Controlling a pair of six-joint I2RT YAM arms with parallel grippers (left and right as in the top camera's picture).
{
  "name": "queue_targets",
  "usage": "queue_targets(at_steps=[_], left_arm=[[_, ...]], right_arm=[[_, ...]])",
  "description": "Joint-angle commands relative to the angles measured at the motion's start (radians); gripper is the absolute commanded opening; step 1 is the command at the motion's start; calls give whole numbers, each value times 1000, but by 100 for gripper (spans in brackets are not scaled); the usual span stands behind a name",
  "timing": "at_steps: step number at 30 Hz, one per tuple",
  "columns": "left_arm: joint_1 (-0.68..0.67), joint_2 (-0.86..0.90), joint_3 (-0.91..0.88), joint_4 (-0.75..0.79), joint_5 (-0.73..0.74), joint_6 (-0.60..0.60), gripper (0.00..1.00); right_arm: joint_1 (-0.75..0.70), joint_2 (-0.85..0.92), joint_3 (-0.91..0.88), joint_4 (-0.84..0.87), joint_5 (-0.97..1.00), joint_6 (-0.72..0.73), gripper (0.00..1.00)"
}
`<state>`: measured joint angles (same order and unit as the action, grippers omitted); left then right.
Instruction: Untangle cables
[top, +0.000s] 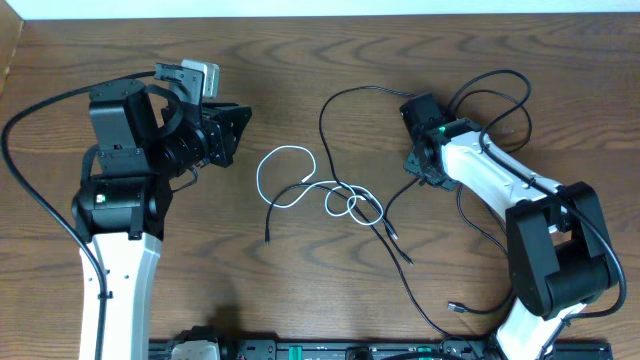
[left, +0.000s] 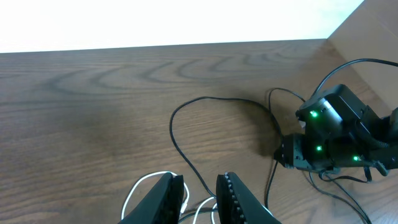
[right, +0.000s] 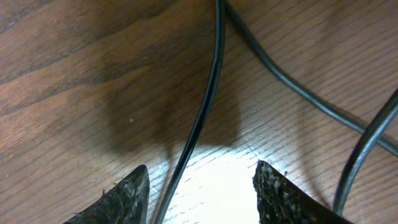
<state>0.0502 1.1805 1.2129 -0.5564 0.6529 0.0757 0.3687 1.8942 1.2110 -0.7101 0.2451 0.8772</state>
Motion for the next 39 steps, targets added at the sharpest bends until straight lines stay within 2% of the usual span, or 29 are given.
queue_targets(at_steps=[1, 14, 26, 28, 29, 31, 33, 39], left_arm=[[-2, 3, -1, 1, 17, -1, 24], [-2, 0, -1, -19, 18, -1, 24], [-2, -1, -1, -18, 17, 0, 24], [-2, -1, -1, -18, 17, 0, 24], [-2, 0, -1, -18, 17, 0, 24], [-2, 0, -1, -18, 17, 0, 24], [-2, 0, -1, -19, 17, 0, 24], [-2, 0, -1, -19, 17, 0, 24]], right_arm=[[-8, 6, -3, -4, 48, 16, 49], [-9, 10, -3, 0, 71, 20, 50], [-8, 83, -3, 31, 59, 21, 52], [-8, 89, -3, 31, 56, 21, 47], [-8, 89, -3, 30, 56, 20, 40], [-8, 89, -3, 30, 56, 20, 15], [-8, 87, 0, 31, 41, 19, 1], [-7, -9, 56, 32, -92, -90, 1]])
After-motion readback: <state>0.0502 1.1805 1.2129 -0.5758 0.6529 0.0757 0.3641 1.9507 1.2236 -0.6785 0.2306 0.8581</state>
